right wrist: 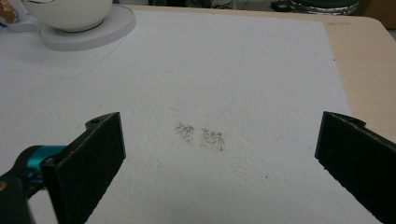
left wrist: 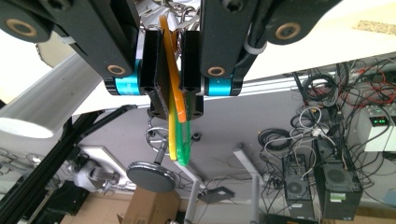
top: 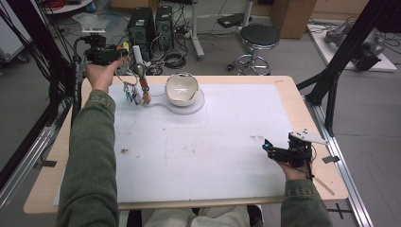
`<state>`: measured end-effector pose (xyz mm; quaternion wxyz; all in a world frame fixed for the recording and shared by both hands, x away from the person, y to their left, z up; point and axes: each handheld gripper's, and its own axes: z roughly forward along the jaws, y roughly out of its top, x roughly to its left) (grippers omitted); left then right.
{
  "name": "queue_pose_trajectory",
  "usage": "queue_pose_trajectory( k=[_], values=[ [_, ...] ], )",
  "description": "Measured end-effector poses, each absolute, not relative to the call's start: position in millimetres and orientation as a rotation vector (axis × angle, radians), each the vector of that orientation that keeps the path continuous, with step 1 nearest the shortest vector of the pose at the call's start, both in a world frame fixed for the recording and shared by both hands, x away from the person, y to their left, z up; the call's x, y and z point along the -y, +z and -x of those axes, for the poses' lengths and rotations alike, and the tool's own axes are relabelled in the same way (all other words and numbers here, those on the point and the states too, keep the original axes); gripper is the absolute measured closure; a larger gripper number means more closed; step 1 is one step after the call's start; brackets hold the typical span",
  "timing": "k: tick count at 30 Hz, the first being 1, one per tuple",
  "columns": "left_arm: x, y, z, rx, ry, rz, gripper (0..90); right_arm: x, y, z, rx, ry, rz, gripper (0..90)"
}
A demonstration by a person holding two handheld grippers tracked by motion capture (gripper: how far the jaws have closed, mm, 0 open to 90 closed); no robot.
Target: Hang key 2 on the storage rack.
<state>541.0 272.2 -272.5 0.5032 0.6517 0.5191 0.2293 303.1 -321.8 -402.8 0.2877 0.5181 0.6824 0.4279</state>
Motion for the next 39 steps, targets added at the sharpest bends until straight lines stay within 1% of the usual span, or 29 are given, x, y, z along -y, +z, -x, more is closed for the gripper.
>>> queue_pose_trajectory(
  k=[2, 6, 9, 10, 12, 13, 15, 18, 20, 23, 25, 28, 30, 31, 33, 35, 39],
  values=[
    [-269.1, -274.4, -542.4, -1.245, 0.547, -1.59, 82.9, 321.3, -403.1, -304.0, -1.823, 1.142, -1.383, 0.6],
    [-267.3, -280.4, -545.7, -1.261, 0.486, -1.65, 81.8, 321.5, -403.5, -304.9, -1.828, 1.146, -1.386, 0.6],
    [-268.7, -282.5, -545.7, -1.276, 0.453, -1.678, 78.1, 321.8, -403.4, -305.0, -1.826, 1.156, -1.385, 0.6],
    [-269.1, -282.1, -545.4, -1.277, 0.444, -1.68, 75.4, 321.9, -403.3, -304.9, -1.825, 1.159, -1.387, 0.6],
    [-270.2, -281.2, -545.1, -1.296, 0.406, -1.656, 62.3, 322.0, -403.2, -305.1, -1.825, 1.16, -1.387, 0.6],
    [-271.5, -281.2, -545.4, -1.314, 0.383, -1.643, 59.4, 322.0, -403.2, -305.1, -1.826, 1.16, -1.388, 0.6],
    [-274.1, -281.8, -545.0, -1.359, 0.37, -1.611, 46.2, 321.6, -403.1, -305.4, -1.826, 1.162, -1.384, 0.6],
    [-278.5, -284.3, -542.9, -1.39, 0.371, -1.56, 35.7, 321.2, -403.0, -305.8, -1.827, 1.165, -1.378, 0.6],
    [-281.5, -287.0, -541.4, -1.414, 0.359, -1.54, 30.5, 321.1, -403.0, -305.8, -1.829, 1.161, -1.385, 0.6],
    [-280.9, -288.7, -538.5, -1.404, 0.365, -1.55, 16.0, 321.9, -402.9, -306.2, -1.823, 1.163, -1.386, 0.6],
    [-280.5, -289.2, -536.0, -1.403, 0.38, -1.548, 13.3, 322.2, -402.7, -306.4, -1.821, 1.166, -1.392, 0.6],
    [-280.6, -289.8, -532.6, -1.419, 0.397, -1.549, 5.5, 321.0, -402.8, -306.6, -1.824, 1.161, -1.387, 0.6],
    [-280.4, -291.3, -530.8, -1.421, 0.383, -1.572, 3.5, 320.2, -402.6, -306.4, -1.828, 1.162, -1.381, 0.6],
    [-279.7, -292.0, -529.4, -1.429, 0.397, -1.582, 1.6, 320.0, -402.7, -306.4, -1.828, 1.162, -1.382, 0.6],
    [-279.6, -292.9, -526.6, -1.427, 0.41, -1.599, 1.6, 320.2, -402.8, -306.7, -1.826, 1.16, -1.385, 0.6],
    [-280.5, -293.5, -523.6, -1.437, 0.438, -1.586, 1.6, 320.7, -402.8, -307.0, -1.823, 1.163, -1.382, 0.6],
    [-285.8, -295.4, -518.0, -1.45, 0.455, -1.569, 1.6, 320.7, -402.1, -306.3, -1.82, 1.165, -1.387, 0.6]
  ],
)
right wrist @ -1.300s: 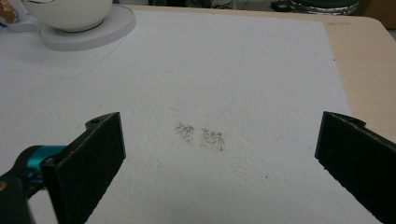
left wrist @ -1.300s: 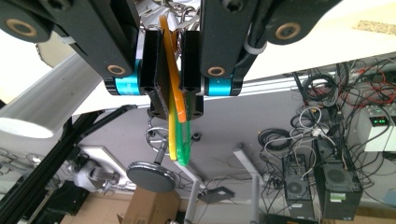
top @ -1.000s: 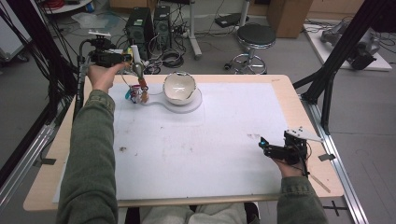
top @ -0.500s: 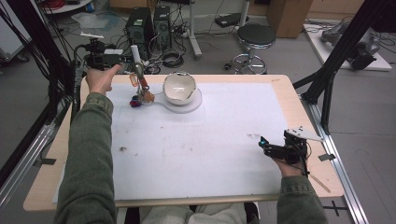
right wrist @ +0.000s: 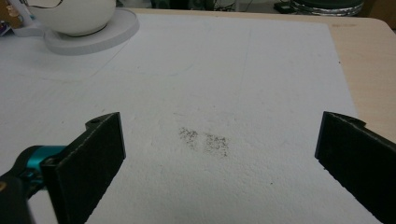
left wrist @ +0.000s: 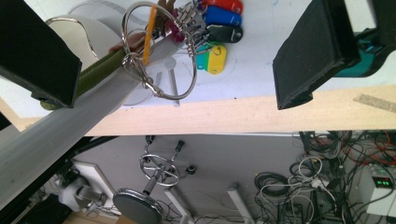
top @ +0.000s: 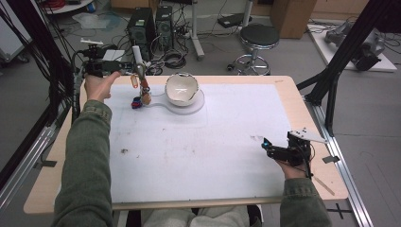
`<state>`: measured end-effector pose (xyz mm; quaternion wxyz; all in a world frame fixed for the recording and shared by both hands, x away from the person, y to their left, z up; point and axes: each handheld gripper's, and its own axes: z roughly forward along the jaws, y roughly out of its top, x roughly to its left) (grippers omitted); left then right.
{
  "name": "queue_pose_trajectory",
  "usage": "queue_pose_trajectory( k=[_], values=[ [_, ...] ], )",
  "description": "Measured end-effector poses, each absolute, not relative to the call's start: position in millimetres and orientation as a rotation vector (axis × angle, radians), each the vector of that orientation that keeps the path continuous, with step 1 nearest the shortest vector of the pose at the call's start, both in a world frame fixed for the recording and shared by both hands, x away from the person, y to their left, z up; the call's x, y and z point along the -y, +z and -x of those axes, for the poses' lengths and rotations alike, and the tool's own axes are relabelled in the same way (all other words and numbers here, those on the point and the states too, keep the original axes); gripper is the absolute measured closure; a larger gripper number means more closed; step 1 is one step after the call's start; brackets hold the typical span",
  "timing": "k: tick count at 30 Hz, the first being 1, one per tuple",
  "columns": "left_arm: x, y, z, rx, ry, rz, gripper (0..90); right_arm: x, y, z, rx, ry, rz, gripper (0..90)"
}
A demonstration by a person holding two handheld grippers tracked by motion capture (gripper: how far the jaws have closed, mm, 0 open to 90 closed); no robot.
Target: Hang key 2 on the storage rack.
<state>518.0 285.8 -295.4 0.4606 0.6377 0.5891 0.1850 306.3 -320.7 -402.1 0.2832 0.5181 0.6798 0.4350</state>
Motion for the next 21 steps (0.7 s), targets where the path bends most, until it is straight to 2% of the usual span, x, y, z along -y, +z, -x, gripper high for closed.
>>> queue_pose_trajectory(
  k=[7, 21],
  values=[
    [-295.1, -299.5, -502.7, -1.443, 0.544, -1.544, 1.6, 321.1, -401.8, -306.3, -1.815, 1.163, -1.388, 0.6],
    [-293.4, -304.5, -483.6, -1.411, 0.582, -1.561, 1.6, 321.2, -401.5, -307.1, -1.809, 1.168, -1.395, 0.6]
  ],
)
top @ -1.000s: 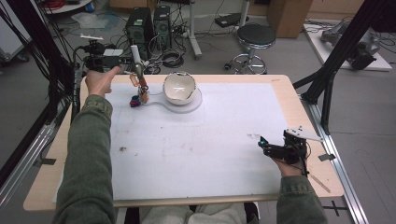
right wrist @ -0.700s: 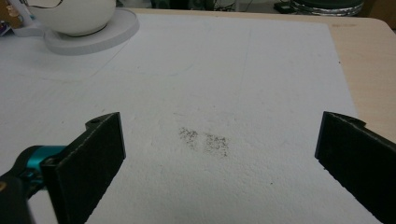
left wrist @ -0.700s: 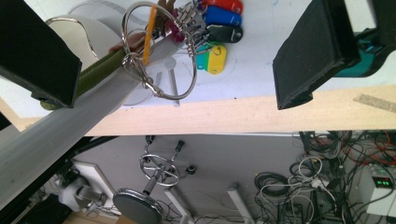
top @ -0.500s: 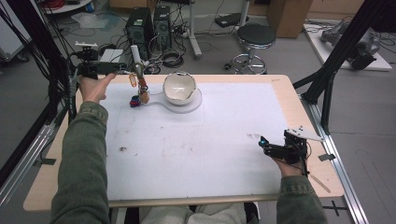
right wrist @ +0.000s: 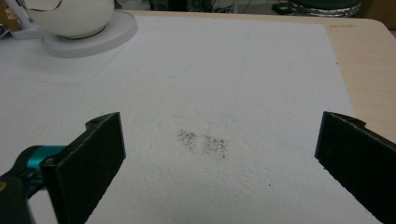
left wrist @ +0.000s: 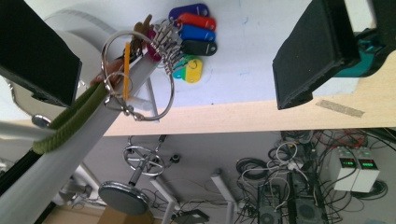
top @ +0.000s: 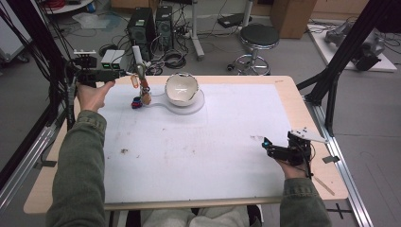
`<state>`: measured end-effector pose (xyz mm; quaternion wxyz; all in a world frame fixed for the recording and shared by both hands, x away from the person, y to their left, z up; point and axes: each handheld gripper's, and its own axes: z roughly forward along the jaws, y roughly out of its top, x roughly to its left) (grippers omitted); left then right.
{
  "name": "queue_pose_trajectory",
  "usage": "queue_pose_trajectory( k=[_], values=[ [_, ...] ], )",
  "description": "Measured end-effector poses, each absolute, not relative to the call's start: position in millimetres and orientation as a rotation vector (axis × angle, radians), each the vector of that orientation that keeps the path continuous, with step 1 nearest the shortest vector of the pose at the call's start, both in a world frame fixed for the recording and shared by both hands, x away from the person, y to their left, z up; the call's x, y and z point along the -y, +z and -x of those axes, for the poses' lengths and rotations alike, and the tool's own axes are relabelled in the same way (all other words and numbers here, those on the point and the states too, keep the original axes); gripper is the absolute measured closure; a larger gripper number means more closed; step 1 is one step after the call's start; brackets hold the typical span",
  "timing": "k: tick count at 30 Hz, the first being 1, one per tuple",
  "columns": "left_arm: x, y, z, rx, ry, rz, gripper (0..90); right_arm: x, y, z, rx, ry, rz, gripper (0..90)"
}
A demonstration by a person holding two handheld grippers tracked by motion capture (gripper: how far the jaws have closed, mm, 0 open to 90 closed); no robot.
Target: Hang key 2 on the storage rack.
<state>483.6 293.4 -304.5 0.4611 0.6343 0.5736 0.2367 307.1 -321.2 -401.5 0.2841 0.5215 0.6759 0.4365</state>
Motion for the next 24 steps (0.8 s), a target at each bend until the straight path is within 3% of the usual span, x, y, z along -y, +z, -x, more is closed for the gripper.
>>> queue_pose_trajectory(
  k=[24],
  values=[
    [-293.8, -310.3, -436.6, -1.35, 0.668, -1.505, 1.6, 322.8, -401.1, -309.4, -1.783, 1.166, -1.397, 0.6]
  ],
)
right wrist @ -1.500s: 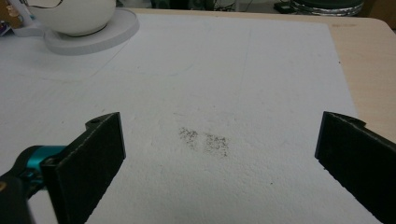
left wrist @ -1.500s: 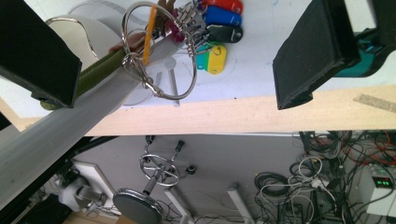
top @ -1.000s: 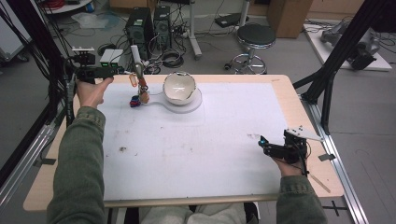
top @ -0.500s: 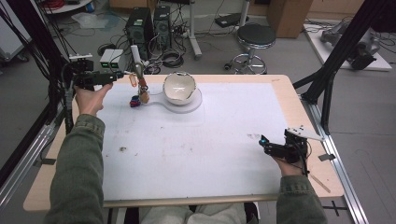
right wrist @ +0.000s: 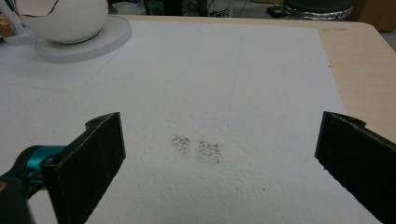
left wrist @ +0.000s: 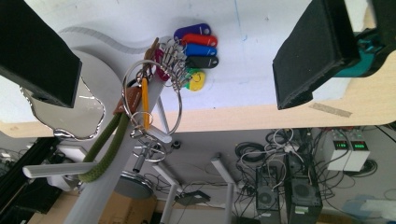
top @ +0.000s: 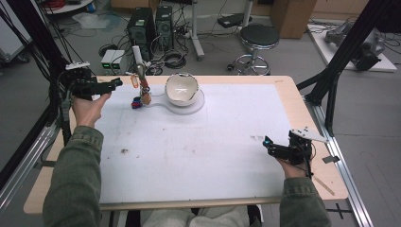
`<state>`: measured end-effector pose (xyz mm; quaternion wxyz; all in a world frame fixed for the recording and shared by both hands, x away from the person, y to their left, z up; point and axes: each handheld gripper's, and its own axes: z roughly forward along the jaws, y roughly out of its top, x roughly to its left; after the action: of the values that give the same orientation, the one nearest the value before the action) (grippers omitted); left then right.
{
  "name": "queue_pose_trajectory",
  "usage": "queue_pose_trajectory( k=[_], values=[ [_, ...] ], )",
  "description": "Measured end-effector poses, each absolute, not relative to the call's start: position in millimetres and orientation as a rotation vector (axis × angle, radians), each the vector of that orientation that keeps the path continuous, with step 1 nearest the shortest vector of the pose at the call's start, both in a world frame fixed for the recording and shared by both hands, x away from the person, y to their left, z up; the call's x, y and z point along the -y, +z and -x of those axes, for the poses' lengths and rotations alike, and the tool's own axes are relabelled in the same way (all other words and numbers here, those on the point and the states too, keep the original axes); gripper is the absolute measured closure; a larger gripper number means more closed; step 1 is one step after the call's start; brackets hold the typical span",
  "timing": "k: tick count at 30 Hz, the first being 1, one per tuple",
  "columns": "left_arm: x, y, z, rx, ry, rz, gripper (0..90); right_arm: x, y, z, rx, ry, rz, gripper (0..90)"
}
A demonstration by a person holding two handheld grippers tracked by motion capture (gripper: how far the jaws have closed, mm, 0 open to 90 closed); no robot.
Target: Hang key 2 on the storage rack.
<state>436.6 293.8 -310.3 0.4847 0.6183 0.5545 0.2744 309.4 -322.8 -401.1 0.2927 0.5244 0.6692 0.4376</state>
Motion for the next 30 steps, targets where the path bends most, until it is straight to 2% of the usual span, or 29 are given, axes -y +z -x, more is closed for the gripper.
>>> queue_pose_trajectory(
  k=[19, 30],
  values=[
    [-280.2, -318.3, -407.7, -1.325, 0.773, -1.534, 1.6, 322.7, -399.9, -309.3, -1.764, 1.174, -1.389, 0.6],
    [-272.9, -330.7, -389.8, -1.316, 0.789, -1.546, 1.6, 322.9, -399.2, -308.5, -1.753, 1.178, -1.392, 0.6]
  ],
)
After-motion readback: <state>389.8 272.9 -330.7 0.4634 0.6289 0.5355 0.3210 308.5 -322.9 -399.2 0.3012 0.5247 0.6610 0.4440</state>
